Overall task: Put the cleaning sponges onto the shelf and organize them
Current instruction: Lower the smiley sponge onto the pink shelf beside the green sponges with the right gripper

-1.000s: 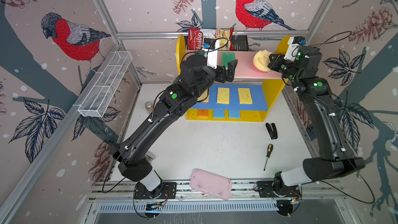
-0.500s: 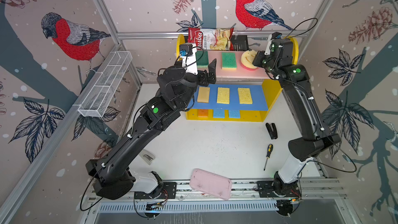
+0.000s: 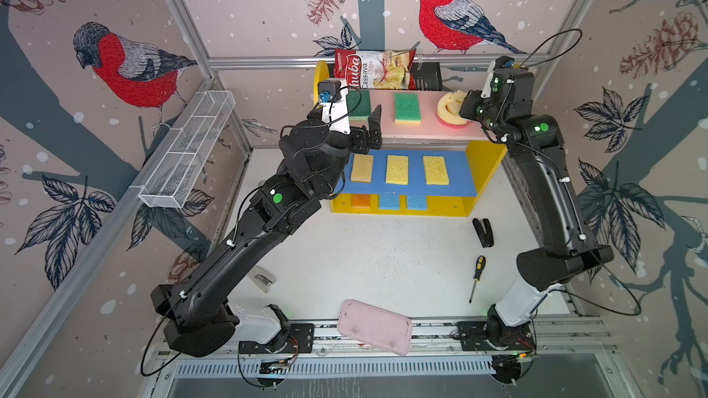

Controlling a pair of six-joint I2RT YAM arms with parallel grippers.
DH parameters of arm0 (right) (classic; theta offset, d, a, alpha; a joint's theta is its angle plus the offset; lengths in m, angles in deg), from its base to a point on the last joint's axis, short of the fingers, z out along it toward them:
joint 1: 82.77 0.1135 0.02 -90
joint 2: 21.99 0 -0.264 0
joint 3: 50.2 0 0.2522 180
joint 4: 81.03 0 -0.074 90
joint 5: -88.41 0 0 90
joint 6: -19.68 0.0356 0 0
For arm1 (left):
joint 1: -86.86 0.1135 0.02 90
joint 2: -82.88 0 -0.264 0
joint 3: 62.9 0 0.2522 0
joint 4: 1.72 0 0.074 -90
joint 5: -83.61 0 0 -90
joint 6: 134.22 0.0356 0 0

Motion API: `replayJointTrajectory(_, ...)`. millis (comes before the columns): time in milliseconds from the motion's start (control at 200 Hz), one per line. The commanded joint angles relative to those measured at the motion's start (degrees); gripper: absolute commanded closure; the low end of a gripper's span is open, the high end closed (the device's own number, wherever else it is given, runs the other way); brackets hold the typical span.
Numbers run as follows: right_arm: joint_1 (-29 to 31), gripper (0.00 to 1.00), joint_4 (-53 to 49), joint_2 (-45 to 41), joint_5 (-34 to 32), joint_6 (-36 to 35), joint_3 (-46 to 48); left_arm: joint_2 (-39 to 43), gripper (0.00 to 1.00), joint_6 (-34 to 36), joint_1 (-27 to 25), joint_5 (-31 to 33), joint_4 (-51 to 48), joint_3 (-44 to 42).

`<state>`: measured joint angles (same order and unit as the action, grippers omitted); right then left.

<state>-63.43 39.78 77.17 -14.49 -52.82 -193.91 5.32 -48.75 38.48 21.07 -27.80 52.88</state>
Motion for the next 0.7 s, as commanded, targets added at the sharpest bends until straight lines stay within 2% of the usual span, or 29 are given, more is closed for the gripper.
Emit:
replayJointTrajectory(0, -0.02, 0.81, -0.42, 0.13, 0.69, -0.4, 0.94, -0.22, 0.03, -0.71, 0.04, 0.17, 2.59, -0.06)
replayJointTrajectory(125, -0.3, 0.73, 0.1, 0.33, 0.67, -0.52, 1.69, -0.27, 0.03, -0.74, 0.08, 0.08, 2.07, 0.02)
replayJointTrajectory(270, -1.17, 0.68, -0.16, 1.35, 1.39, -0.33, 0.53, 0.17, 0.03, -1.35, 0.06, -0.17, 1.95, -0.15)
replayJointTrajectory(480, -2.03, 0.5, -0.01, 1.34, 2.01, -0.06, -3.01, 0.31, 0.03, -1.35, 0.09, 0.25, 1.78, -0.44)
replayJointTrajectory(695, -2.64, 0.42, -0.28, 0.5, 2.12, -0.35, -5.65, 0.3, 0.03, -1.18, 0.06, 0.58, 1.8, -0.24)
